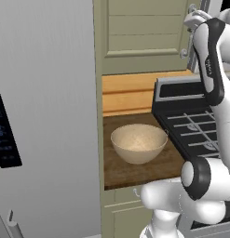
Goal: Open the cabinet, pick up the bread from the cabinet and place it in the basket. Then move the basket to the dining counter.
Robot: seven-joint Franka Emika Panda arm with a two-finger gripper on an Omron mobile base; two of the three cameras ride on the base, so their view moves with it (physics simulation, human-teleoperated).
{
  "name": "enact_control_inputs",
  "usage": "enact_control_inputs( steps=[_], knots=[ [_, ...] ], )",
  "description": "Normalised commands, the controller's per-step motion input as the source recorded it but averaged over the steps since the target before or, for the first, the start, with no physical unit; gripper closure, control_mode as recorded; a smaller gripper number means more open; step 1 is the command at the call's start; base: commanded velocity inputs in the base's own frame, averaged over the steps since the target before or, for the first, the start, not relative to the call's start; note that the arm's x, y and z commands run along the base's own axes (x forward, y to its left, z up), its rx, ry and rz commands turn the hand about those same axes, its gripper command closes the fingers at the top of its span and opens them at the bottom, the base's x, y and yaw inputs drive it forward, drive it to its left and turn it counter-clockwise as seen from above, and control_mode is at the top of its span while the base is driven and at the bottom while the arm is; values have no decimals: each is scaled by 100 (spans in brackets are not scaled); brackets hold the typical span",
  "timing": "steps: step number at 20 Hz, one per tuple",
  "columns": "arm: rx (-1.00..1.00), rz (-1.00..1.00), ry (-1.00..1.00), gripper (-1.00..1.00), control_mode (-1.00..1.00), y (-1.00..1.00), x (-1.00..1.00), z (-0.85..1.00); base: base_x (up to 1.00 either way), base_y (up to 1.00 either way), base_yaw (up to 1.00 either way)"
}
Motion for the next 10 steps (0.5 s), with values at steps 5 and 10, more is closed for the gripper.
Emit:
enact_control_inputs(
  steps=[5, 10],
  knots=[
    [10, 0, -12, -100, -100, -2, 35, -21, 0, 0, 0],
    [8, 0, -10, -100, -100, 0, 26, 0, 0, 0, 0]
  ],
)
